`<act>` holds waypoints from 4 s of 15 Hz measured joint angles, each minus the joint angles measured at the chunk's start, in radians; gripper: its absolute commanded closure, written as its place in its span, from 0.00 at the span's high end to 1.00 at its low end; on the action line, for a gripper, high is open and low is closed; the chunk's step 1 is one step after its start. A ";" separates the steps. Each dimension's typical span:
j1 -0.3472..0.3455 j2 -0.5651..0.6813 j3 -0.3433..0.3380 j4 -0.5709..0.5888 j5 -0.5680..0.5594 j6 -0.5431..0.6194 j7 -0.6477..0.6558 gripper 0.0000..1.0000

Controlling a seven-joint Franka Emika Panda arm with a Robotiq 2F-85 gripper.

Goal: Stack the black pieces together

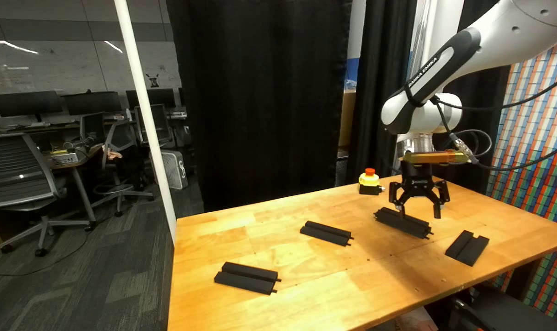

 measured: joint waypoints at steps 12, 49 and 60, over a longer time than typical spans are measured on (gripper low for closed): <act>-0.058 -0.240 -0.056 -0.352 0.040 0.290 0.394 1.00; -0.149 0.002 -0.146 -0.415 -0.018 0.805 0.468 0.58; -0.147 -0.033 -0.167 -0.413 -0.069 0.807 0.337 0.47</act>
